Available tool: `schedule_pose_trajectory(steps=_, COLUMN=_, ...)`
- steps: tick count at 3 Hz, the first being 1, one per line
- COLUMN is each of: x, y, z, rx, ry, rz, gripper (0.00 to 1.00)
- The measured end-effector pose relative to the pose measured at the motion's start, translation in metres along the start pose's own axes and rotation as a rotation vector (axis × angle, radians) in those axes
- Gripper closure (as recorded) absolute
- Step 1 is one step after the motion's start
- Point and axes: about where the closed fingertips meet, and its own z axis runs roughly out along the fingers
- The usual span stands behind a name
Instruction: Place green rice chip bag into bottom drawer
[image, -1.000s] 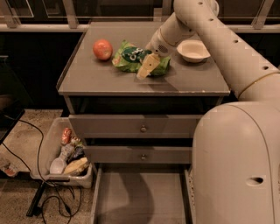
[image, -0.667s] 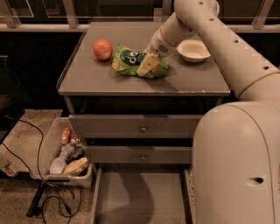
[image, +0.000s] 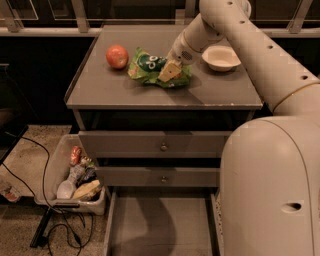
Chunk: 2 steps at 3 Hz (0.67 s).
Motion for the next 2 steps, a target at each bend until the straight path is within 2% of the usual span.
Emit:
schedule_pose_trajectory(steps=1, x=0.000, y=0.000, z=0.001, rx=-0.002, ry=0.003, rz=-0.001, gripper=1.00)
schedule_pose_trajectory(steps=2, x=-0.004, y=0.008, z=-0.011, rx=-0.002, ry=0.016, rz=-0.029, gripper=1.00)
